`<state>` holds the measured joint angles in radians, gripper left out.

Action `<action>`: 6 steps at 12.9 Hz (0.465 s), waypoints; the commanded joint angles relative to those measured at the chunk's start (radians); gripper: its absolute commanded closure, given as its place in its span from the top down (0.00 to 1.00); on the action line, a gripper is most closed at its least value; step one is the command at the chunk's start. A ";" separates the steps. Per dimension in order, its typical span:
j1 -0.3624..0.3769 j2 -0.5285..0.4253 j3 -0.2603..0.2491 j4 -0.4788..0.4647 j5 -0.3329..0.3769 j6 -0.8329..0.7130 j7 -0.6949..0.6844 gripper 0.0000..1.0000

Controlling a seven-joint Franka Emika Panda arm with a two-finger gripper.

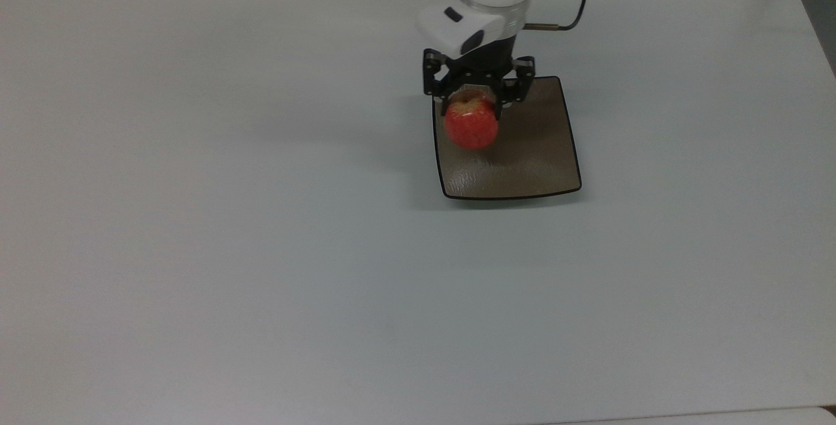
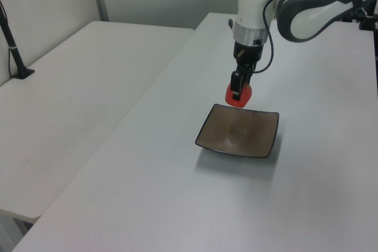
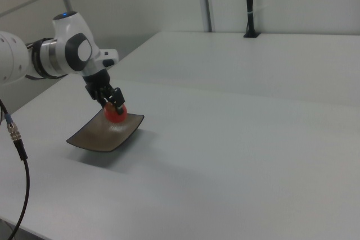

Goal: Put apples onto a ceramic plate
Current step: 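Lower the apple onto the plate and open the gripper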

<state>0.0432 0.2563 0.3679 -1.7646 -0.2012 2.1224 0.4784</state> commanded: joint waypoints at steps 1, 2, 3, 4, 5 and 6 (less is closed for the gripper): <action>0.055 0.021 -0.004 -0.009 0.014 -0.015 0.019 0.58; 0.070 0.035 -0.004 -0.007 0.013 -0.015 0.019 0.61; 0.079 0.041 -0.006 -0.007 0.013 -0.015 0.019 0.66; 0.083 0.047 -0.004 -0.007 0.011 -0.015 0.019 0.83; 0.084 0.049 -0.006 -0.007 0.008 -0.015 0.017 0.93; 0.084 0.050 -0.004 -0.007 0.006 -0.013 0.016 1.00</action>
<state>0.1181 0.3104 0.3686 -1.7731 -0.2013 2.1224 0.4872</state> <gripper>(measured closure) 0.176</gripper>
